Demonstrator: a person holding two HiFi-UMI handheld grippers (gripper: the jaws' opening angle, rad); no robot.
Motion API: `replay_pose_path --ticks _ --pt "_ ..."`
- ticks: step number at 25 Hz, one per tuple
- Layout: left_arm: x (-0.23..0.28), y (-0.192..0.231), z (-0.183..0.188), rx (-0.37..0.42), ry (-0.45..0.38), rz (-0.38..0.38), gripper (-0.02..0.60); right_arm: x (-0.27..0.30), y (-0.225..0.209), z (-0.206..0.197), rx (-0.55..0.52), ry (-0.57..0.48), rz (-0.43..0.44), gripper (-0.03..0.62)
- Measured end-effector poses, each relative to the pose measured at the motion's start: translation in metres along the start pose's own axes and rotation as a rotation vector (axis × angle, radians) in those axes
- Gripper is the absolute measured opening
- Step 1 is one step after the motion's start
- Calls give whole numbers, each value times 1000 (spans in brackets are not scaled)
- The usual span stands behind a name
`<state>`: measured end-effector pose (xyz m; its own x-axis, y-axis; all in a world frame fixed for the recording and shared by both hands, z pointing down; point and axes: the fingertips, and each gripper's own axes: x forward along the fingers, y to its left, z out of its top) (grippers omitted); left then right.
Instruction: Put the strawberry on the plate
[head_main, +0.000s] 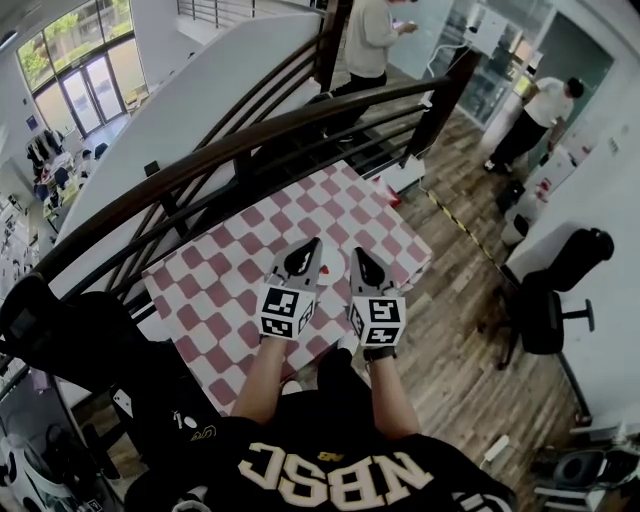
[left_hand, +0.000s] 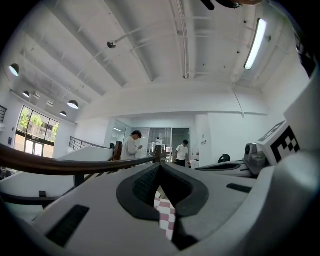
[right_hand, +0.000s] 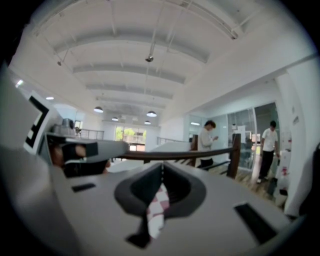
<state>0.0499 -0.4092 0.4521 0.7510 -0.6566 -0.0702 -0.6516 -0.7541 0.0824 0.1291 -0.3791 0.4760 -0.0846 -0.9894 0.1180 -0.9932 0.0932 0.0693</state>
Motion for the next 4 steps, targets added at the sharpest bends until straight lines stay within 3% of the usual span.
replay_pose_path --ticks 4 --pt "-17 8 -10 -23 19 10 14 -2 16 -3 2 25 4 20"
